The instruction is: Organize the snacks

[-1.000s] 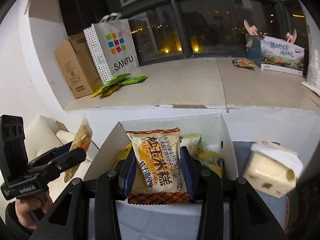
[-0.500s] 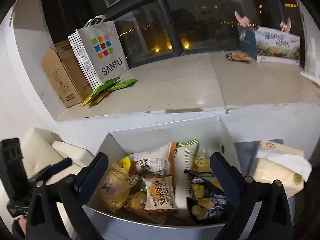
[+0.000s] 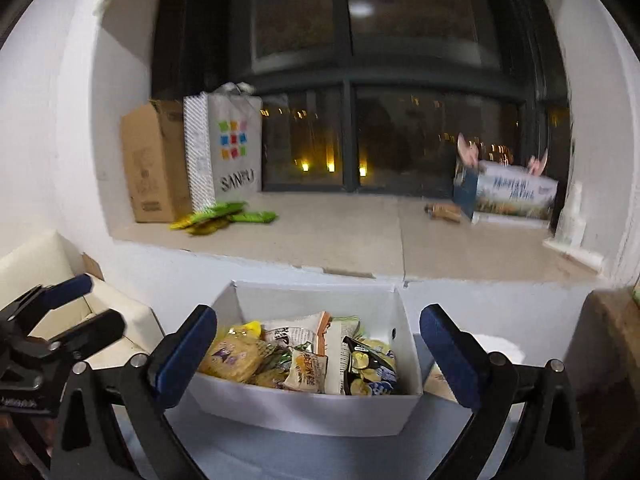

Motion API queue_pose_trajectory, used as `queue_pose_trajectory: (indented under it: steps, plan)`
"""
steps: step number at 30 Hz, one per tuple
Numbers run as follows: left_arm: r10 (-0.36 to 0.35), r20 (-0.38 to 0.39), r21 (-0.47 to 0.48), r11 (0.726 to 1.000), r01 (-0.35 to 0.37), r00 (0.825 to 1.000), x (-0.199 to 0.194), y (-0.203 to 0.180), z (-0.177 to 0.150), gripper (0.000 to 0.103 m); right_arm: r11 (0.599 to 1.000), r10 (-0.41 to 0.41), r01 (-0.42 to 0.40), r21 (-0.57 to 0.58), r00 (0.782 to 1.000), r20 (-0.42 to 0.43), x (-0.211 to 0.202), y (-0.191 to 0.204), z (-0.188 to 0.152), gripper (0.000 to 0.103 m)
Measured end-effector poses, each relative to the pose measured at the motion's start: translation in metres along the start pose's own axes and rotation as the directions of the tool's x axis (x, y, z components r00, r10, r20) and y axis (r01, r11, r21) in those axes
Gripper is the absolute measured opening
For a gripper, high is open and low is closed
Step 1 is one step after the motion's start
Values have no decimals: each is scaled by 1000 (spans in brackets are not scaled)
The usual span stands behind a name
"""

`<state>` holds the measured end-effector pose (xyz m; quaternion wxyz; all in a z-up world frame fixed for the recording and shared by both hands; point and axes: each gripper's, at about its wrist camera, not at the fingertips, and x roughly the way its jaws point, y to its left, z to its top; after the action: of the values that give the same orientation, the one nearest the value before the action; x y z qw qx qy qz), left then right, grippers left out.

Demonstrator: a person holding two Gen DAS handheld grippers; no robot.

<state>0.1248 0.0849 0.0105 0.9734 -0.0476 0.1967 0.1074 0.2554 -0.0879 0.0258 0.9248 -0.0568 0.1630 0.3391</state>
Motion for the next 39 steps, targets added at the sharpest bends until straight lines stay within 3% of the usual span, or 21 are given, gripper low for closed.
queue_pose_trajectory:
  steps: [2,4,8,10,16,39]
  plan:
    - [-23,-26,0,1000,23,999,-17,-5,-12,103,1000,-20,21,-19,999,27,-33,2,-10,103]
    - [-73,-49,-15,997,72,996,-37,-10,-26,103,999,46,-46,-9,999,-5,-57,1,-20,103]
    - [-63,-43,-25,998,62,997,-80,-24,-51,103,997,78,-79,-13,995,-62,-95,5,-44,103]
    - [-58,-47,-23,998,57,997,-96,-28,-60,103,999,53,-52,17,995,-81,-116,5,-57,103]
    - [-63,-56,-72,996,58,996,-130,-31,-81,103,986,103,-87,142,988,-113,-161,8,-89,103]
    - [-60,-64,-37,998,58,996,-130,-43,-77,103,986,118,-103,134,986,-116,-176,11,-94,103]
